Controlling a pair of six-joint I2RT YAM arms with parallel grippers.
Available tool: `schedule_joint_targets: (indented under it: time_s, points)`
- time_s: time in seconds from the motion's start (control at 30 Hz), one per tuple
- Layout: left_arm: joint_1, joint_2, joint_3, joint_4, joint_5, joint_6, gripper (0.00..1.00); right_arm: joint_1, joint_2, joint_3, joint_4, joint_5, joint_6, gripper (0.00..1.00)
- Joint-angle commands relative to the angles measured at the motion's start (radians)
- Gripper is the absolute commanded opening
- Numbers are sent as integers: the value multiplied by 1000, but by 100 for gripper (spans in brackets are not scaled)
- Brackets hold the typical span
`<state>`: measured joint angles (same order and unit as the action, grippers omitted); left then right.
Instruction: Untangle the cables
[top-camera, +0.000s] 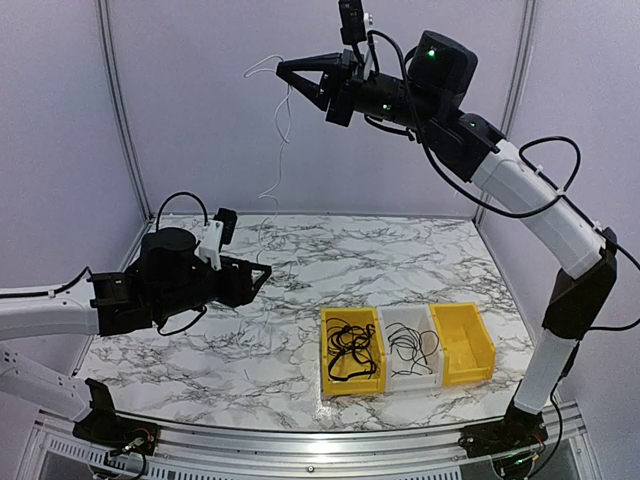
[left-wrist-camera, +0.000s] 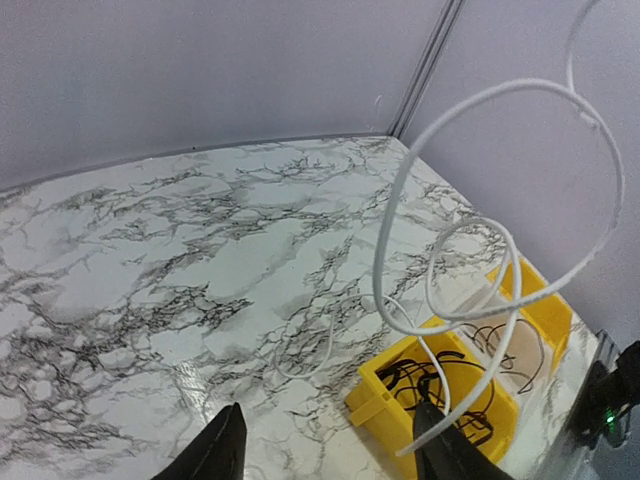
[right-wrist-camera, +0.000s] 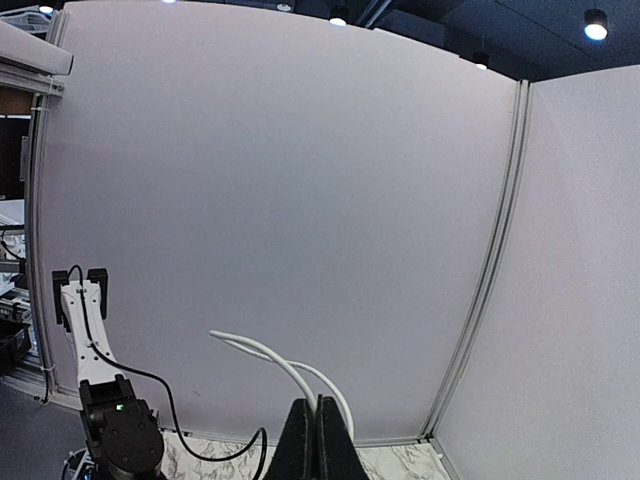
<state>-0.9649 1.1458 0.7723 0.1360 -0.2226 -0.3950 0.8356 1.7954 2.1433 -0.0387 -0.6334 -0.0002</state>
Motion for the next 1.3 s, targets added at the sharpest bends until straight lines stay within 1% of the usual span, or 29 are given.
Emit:
schedule_joint_targets:
  time_s: [0.0,0.03,0.07,0.1,0.23,0.37,0.5,0.63,0.8,0.87,1.03,1.17,1.27]
  points:
    - [1,54,66,25,-25,71,50,1,-5,19,4,13,4,0]
    - [2,69,73,23,-33,74,42,2,-8,18,2,15,3,0]
    - [3,80,75,25,-37,79,32,2,-12,16,-2,19,-10,0]
    - [4,87,71,35,-40,84,28,1,-15,15,-6,22,-24,0]
    - [14,111,38,101,-68,84,1,-8,-30,9,-16,25,-33,0]
    - [25,149,-22,136,-109,42,0,-33,-42,30,-24,36,-46,0]
    - [35,181,-136,170,-107,-41,0,-104,-59,73,-36,47,-43,0]
    - [34,197,-226,210,-91,-123,0,-179,-115,32,-70,47,-55,0]
    - [35,191,-238,212,-97,-132,0,-299,-226,-151,-139,40,-82,0]
    - [34,193,-227,212,-97,-113,0,-341,-278,-236,-193,45,-122,0]
    - [35,206,-193,211,-84,-96,0,-466,-458,-509,-317,54,-242,0]
    - [35,224,-172,204,-63,-97,0,-523,-630,-668,-451,91,-389,0]
    - [35,240,-157,195,-45,-102,0,-563,-730,-757,-581,111,-529,0]
